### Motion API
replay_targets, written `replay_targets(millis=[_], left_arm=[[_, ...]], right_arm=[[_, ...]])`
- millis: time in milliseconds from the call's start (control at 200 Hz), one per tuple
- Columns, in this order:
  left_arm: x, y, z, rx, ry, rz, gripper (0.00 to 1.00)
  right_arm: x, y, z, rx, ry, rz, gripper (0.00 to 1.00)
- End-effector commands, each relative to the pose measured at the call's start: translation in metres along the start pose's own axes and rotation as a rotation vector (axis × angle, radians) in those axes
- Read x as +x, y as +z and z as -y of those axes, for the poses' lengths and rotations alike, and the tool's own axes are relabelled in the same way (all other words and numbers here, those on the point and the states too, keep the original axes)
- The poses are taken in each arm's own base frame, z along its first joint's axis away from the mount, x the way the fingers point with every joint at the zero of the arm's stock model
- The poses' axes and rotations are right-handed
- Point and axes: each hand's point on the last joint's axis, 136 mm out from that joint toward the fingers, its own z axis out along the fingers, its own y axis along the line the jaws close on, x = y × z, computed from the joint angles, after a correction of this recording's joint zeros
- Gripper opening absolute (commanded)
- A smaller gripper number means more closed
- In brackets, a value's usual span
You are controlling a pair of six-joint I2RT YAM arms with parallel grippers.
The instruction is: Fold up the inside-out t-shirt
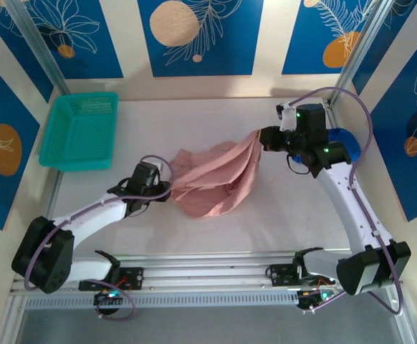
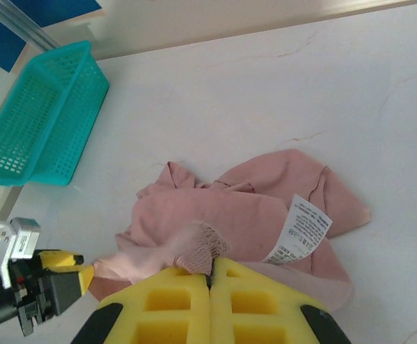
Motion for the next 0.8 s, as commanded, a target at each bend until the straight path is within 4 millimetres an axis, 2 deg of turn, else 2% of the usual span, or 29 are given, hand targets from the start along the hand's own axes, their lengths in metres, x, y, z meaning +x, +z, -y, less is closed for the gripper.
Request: replay_targets(millis=[0, 115, 210, 330, 535, 655, 795], left_arm=[[0.015, -0.008, 0.007, -0.002, 0.008, 0.008, 0.56], [0.048, -0.01, 0.019, 0.069, -0.012, -0.04, 0.65], [0.066, -0.01, 0.036, 0.11, 0.009, -0.065, 0.7], [0.076, 0.0, 0.047, 0.097, 0.031, -0.086, 0.71], [0.08, 0.027, 0.058, 0.017, 0.135, -0.121, 0.68], [0.085, 0.042, 0.06, -0.052, 0.217, -0.148, 0.6], [0.096, 0.05, 0.058, -0.117, 0.283, -0.182, 0.34]], right_arm=[[-0.008, 0.006, -0.002, -0.023, 0.01, 0.022, 0.0], [-0.007, 0.01, 0.0, -0.021, 0.012, 0.019, 0.0], [-0.006, 0.011, 0.001, -0.018, 0.011, 0.015, 0.0], [-0.006, 0.011, 0.001, -0.021, 0.011, 0.016, 0.0], [-0.004, 0.009, 0.0, -0.027, 0.013, 0.015, 0.0], [-0.003, 0.006, -0.001, -0.027, 0.008, 0.017, 0.0], [-0.003, 0.004, 0.003, -0.012, 0.008, 0.023, 0.0]])
